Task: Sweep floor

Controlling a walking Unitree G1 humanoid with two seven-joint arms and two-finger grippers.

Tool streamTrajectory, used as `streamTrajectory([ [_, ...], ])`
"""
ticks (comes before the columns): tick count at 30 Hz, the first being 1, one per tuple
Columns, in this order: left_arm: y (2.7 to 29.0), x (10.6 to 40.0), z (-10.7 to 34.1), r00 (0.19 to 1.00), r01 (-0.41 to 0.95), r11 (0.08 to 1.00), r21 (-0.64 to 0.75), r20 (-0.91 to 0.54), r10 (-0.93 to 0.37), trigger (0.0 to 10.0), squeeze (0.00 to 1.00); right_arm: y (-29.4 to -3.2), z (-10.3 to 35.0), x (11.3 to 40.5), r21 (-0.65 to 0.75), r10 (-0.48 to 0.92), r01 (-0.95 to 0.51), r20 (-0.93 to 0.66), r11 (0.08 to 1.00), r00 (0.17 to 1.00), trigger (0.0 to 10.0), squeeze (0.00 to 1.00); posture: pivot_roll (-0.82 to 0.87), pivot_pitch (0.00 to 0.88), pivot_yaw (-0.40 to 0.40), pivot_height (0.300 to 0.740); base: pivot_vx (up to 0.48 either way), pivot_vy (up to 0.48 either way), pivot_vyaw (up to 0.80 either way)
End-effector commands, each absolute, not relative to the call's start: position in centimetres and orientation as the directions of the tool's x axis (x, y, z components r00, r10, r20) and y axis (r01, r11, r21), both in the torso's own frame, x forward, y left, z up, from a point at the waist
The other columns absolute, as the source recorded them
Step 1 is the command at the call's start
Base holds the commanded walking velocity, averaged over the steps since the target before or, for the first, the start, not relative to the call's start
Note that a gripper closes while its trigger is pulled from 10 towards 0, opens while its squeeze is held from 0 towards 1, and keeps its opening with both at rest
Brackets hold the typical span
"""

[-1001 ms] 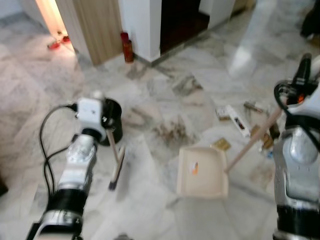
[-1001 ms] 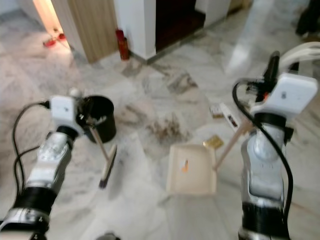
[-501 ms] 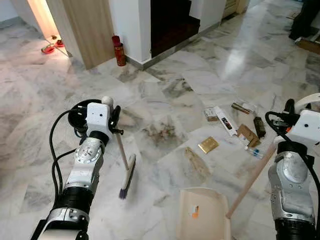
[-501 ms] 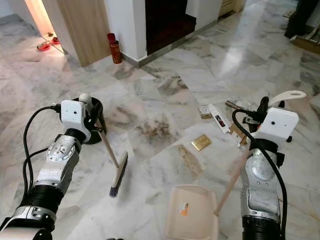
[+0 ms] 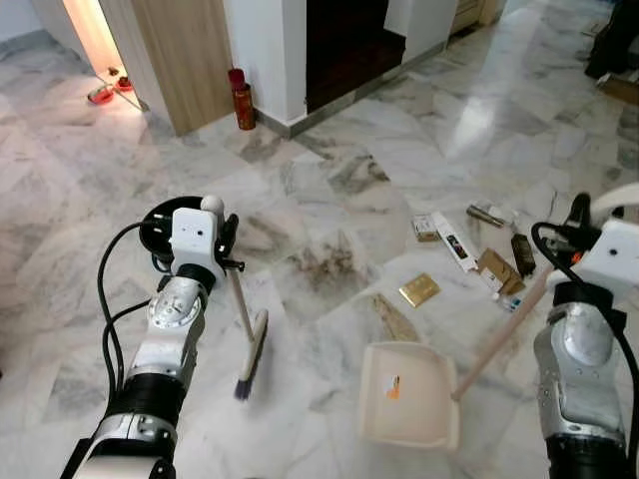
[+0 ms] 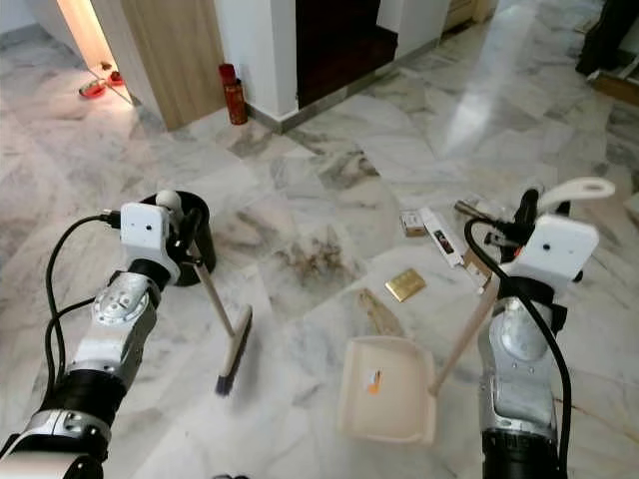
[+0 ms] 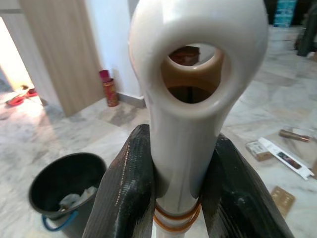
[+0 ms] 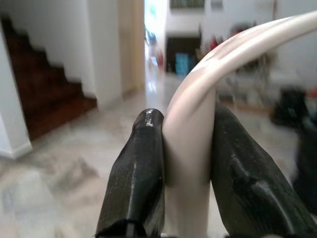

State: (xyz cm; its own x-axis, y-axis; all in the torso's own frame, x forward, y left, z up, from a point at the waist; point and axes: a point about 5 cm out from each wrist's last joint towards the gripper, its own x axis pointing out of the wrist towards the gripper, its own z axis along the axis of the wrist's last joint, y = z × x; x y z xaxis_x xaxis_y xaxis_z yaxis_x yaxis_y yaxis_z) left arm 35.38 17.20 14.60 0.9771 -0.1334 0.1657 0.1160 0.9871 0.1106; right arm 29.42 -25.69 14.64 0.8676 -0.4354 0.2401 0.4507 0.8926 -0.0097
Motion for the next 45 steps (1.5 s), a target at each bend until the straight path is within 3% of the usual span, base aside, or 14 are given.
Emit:
streamTrajectory([
  [1, 16.8, 35.54, 15.36, 0.967, 0.13, 0.983, 0.133, 0.204, -0.156, 10.0, 0.0, -26.24, 14.4, 29.21, 0.0, -0.458, 0.47, 0.227, 0.883, 0.86, 10.0, 0.0, 0.08, 0.101, -0.008, 0.74, 0.0, 0.0, -0.8],
  [15, 16.76, 35.73, 15.42, 0.965, 0.139, 0.982, 0.128, 0.205, -0.164, 10.0, 0.0, -26.34, 14.15, 29.07, 0.012, -0.474, 0.485, 0.236, 0.874, 0.849, 10.0, 0.0, 0.08, 0.075, -0.001, 0.74, 0.0, 0.027, -0.8],
  [19, 16.68, 35.88, 15.55, 0.964, 0.142, 0.98, 0.139, 0.207, -0.169, 10.0, 0.0, -26.43, 14.38, 29.15, 0.011, -0.476, 0.488, 0.242, 0.873, 0.846, 10.0, 0.0, 0.08, 0.084, 0.001, 0.74, 0.0, 0.48, -0.79],
  [39, 16.74, 35.91, 15.93, 0.959, 0.132, 0.981, 0.144, 0.23, -0.163, 10.0, 0.0, -26.56, 14.53, 29.26, 0.018, -0.483, 0.495, 0.25, 0.869, 0.839, 10.0, 0.0, 0.08, 0.113, -0.001, 0.74, 0.0, 0.0, -0.79],
  [45, 16.51, 35.91, 15.86, 0.96, 0.144, 0.98, 0.135, 0.223, -0.171, 10.0, 0.0, -26.38, 14.92, 29.2, 0.015, -0.47, 0.485, 0.273, 0.874, 0.839, 10.0, 0.0, 0.07, 0.117, -0.002, 0.74, 0.0, 0.0, 0.0],
])
